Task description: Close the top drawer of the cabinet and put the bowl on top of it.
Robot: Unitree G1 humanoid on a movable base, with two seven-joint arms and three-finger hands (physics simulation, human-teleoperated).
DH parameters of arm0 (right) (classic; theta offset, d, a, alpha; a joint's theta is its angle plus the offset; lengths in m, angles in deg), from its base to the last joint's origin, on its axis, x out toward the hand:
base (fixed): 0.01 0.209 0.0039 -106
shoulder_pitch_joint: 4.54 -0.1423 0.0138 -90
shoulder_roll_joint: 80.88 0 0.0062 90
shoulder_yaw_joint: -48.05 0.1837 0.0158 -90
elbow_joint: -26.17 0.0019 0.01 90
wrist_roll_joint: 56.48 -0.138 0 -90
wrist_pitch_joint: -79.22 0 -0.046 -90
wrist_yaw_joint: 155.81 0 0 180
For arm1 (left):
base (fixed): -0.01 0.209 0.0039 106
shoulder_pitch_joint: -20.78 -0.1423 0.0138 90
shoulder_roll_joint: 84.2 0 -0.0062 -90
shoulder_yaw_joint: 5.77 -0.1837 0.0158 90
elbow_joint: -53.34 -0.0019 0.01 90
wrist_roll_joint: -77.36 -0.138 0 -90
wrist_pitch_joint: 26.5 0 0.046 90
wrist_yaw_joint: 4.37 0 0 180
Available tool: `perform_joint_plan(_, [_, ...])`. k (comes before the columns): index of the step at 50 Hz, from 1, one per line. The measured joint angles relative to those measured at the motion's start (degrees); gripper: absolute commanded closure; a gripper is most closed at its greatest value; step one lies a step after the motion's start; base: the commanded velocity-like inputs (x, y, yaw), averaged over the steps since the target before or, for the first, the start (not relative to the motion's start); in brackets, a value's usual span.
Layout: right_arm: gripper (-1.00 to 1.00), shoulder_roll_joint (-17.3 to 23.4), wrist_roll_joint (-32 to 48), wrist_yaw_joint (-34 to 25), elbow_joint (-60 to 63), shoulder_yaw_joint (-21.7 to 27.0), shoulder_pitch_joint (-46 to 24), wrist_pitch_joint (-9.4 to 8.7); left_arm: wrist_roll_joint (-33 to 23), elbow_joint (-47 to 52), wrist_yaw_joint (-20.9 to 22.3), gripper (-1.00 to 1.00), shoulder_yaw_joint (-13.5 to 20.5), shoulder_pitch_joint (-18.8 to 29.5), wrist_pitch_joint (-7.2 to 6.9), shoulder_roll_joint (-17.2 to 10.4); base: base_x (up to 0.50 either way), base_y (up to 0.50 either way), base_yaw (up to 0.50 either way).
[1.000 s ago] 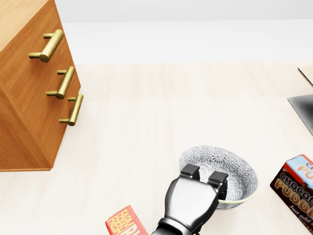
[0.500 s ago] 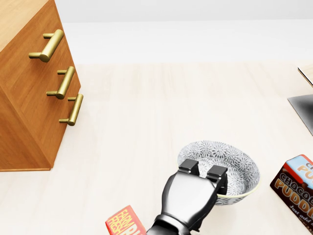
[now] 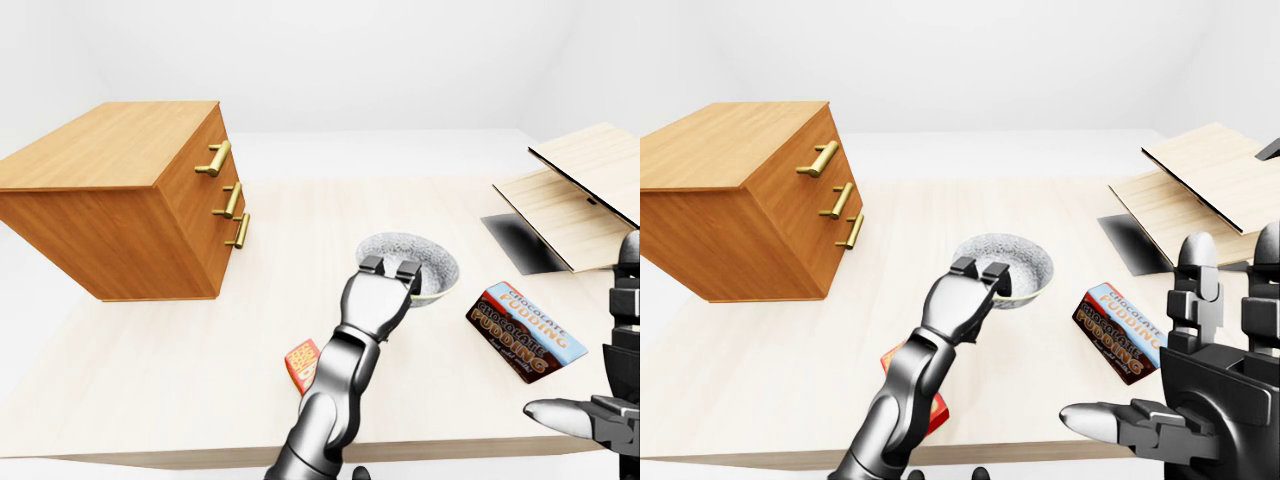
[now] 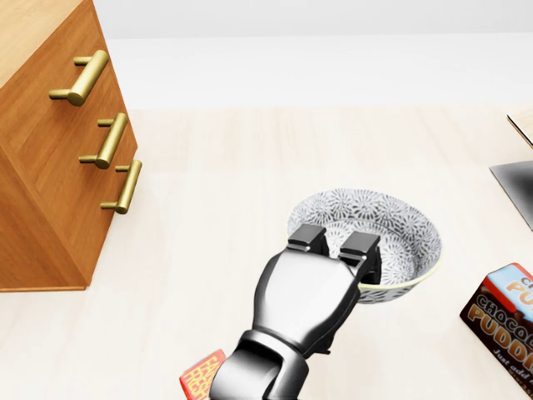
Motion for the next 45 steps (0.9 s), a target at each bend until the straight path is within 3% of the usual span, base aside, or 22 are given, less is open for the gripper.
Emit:
perform_joint_plan(6, [-1.0,-0.07,0.12,-0.11,-0.05,-0.12,0.06,0.0,0.38,3.84,3.25,1.0,1.37,1.61,0.0,0.39,0.0,0.0,0.0])
perform_joint_plan(26, [-1.0,-0.48,1.56,-0.61,-0.39,-1.78,0.45,0.0,0.14,15.34,17.73,1.0,10.47,11.77,0.0,0.32,0.0,0.0,0.0])
perform_joint_plan(38, [-1.0,-0.24,1.65,-0.47,-0.38,-2.11,0.54,0.0,1.22,20.24,26.73,1.0,17.51,21.81,0.0,-3.06,0.0,0.0,0.0])
perform_joint_plan(45, [-1.0,-0.43,1.86,-0.66,-0.22,-2.24,0.64,0.0,1.47,22.45,27.05,1.0,21.01,27.49,0.0,-6.13,0.0,0.0,0.0])
